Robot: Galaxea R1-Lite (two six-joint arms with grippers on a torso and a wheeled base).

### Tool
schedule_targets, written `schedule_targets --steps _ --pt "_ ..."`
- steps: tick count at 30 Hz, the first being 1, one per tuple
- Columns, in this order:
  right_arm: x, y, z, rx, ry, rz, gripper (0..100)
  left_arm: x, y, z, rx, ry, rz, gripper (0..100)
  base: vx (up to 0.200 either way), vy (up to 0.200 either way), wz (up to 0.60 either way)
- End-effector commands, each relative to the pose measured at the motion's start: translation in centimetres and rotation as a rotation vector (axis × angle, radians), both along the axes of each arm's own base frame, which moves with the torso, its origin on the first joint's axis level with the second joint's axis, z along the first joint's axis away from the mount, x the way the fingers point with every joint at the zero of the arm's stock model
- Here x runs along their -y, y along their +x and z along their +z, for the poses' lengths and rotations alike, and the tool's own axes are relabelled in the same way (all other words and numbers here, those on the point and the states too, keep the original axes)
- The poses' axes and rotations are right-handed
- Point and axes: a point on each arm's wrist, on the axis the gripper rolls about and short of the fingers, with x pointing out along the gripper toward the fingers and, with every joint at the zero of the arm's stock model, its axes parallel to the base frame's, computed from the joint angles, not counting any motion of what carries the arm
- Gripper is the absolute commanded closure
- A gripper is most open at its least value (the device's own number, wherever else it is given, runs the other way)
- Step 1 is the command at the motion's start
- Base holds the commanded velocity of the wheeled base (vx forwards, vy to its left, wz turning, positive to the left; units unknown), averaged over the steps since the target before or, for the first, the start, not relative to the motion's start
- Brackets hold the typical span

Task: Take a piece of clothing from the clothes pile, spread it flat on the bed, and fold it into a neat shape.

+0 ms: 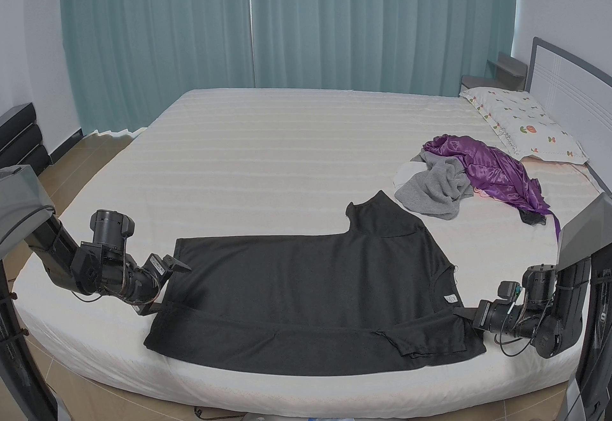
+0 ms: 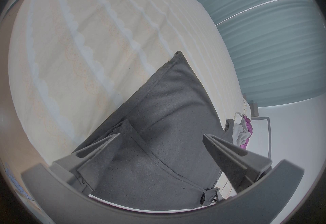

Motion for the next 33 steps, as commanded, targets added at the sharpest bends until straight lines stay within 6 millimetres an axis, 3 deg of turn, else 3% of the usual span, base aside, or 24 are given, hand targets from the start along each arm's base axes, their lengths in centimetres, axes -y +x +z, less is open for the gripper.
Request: schedule_targets --steps 1,15,22,23,29,32,33 --pt "0.3 0.2 0.5 0.03 0.003 -0.01 100 0.0 0.0 0.0 -0.001 0.0 0.0 0 0.0 0.0 0.0" --pt "0.4 0.5 1.1 0.05 0.017 -0.026 100 0.0 0.1 -0.2 -0.005 0.001 0.003 0 0.0 0.0 0.0" --pt "0.5 0.4 0.3 0.019 0.017 -0.032 100 0.0 0.1 0.0 0.0 0.0 0.004 0 0.0 0.0 0.0" --pt "0.5 0.5 0.2 0.018 0.017 -0.032 0 0.0 0.1 0.0 0.0 0.0 0.004 0 0.0 0.0 0.0" --pt "0.4 0.4 0.8 0.025 0.034 -0.033 0 -0.2 0.3 0.7 0.029 0.002 0.006 0 0.0 0.0 0.0" --pt "0.6 0.5 2.1 0.025 0.106 -0.087 0 -0.4 1.1 1.2 0.063 0.006 0.008 0 0.0 0.0 0.0" --pt "0.6 0.6 2.9 0.017 0.172 -0.131 0 -0.8 2.2 1.8 0.1 0.01 0.015 0 0.0 0.0 0.0"
